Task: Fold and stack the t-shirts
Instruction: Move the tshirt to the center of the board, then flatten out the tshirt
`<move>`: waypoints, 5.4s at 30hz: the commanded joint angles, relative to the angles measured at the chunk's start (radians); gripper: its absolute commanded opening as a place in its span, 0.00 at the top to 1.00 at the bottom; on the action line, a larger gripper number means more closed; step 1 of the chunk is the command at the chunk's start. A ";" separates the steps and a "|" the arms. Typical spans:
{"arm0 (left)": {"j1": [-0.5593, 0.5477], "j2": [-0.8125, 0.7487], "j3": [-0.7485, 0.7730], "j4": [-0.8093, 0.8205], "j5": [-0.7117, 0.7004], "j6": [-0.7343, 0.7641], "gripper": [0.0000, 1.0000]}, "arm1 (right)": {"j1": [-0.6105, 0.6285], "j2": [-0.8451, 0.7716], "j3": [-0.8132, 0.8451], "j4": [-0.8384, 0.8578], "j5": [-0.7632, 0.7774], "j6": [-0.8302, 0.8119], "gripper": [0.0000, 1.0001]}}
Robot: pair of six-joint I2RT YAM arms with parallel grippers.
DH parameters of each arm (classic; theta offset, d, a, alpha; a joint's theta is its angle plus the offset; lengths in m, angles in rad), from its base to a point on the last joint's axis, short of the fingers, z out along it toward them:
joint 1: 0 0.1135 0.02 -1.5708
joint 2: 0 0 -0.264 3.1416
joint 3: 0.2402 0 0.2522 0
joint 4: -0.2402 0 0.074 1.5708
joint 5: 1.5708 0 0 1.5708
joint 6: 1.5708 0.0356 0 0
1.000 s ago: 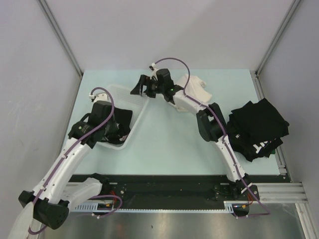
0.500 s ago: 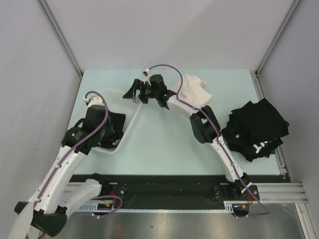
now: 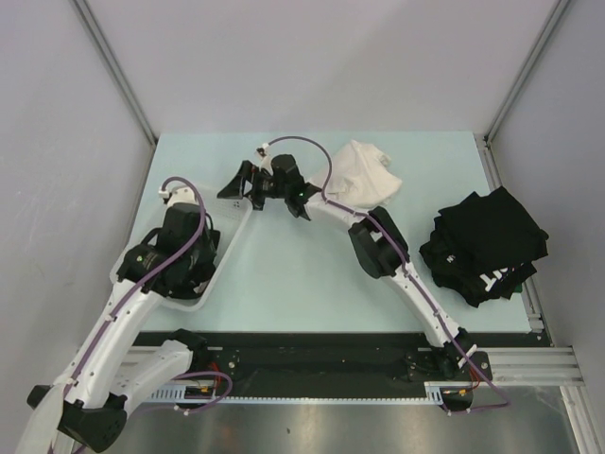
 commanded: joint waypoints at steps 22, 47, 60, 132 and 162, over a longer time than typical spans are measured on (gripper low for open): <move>-0.009 0.276 -0.112 0.455 0.381 0.124 0.62 | -0.260 -0.624 -0.560 -0.235 0.112 -0.501 0.00; -0.048 1.020 0.410 0.463 0.226 0.270 0.90 | -0.364 -0.910 -0.719 -0.471 0.096 -0.628 0.00; -0.005 1.018 0.433 0.308 -0.003 0.184 1.00 | -0.385 -0.887 -0.748 -0.421 0.069 -0.590 0.00; -0.075 0.589 0.281 0.395 0.342 0.145 0.68 | -0.514 -0.778 -0.778 -0.597 0.578 -0.861 0.15; -0.124 0.504 0.174 0.374 0.332 0.086 0.70 | -0.312 -0.623 0.225 -0.900 0.392 -0.949 1.00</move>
